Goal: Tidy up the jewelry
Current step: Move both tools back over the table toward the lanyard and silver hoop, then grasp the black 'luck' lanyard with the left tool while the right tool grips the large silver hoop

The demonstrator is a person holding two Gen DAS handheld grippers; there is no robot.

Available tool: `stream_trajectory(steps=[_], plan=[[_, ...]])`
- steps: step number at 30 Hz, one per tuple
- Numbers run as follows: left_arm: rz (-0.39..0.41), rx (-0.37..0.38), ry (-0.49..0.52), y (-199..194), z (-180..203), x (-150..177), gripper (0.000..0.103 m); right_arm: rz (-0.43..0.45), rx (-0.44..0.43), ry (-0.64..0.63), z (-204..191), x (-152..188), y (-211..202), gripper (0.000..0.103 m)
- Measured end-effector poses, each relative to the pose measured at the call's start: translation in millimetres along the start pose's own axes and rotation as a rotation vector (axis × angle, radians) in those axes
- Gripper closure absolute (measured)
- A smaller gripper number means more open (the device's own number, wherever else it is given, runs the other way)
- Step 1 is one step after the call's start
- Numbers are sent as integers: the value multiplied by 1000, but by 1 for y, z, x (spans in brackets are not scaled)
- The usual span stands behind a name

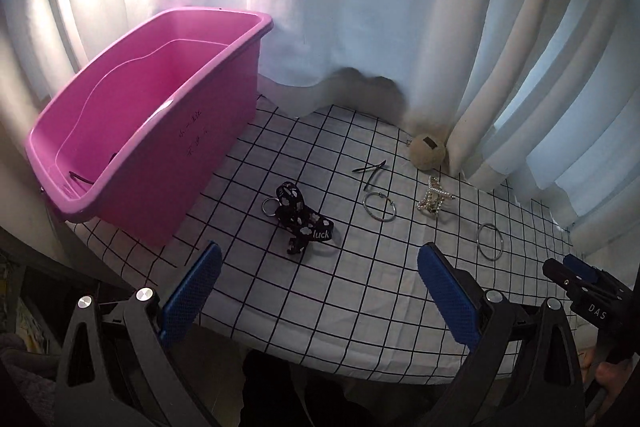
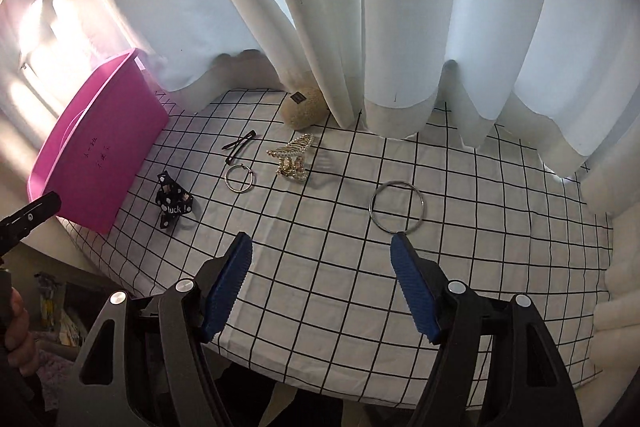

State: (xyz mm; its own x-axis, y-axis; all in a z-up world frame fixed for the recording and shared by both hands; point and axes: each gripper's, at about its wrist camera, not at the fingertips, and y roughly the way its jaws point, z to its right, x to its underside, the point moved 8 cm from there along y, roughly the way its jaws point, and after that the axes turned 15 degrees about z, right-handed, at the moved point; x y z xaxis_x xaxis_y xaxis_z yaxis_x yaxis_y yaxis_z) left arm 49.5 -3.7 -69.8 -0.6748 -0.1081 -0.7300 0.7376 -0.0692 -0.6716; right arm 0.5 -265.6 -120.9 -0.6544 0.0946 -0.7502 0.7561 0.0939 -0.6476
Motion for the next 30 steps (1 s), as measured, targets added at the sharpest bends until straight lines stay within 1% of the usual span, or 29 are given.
stream_trajectory(steps=[6, 9, 13, 18, 21, 25, 28, 30], plan=[[-28, -29, 26, 10, 20, 17, 6, -33, 4, 17, 24, 18, 2, 34], [-35, -34, 36, 21, 23, 21, 6, -38, 25, 20, 33, 23, 7, 34], [-44, -40, 57, 44, 22, 26, 6, -25, 64, 57, 45, 28, 15, 34], [-7, -60, 88, 68, 7, 32, 6, -41, 93, 56, 52, 41, 34, 34], [-5, -64, 101, 83, -3, 39, 6, -39, 105, 85, 56, 50, 47, 34], [-32, -63, 109, 110, -12, 54, 6, -53, 111, 106, 60, 62, 71, 34], [-59, -56, 85, 132, -18, 65, 6, -57, 131, 112, 65, 68, 86, 34], [-58, -63, 71, 145, -21, 68, 6, -49, 141, 122, 69, 68, 95, 34]])
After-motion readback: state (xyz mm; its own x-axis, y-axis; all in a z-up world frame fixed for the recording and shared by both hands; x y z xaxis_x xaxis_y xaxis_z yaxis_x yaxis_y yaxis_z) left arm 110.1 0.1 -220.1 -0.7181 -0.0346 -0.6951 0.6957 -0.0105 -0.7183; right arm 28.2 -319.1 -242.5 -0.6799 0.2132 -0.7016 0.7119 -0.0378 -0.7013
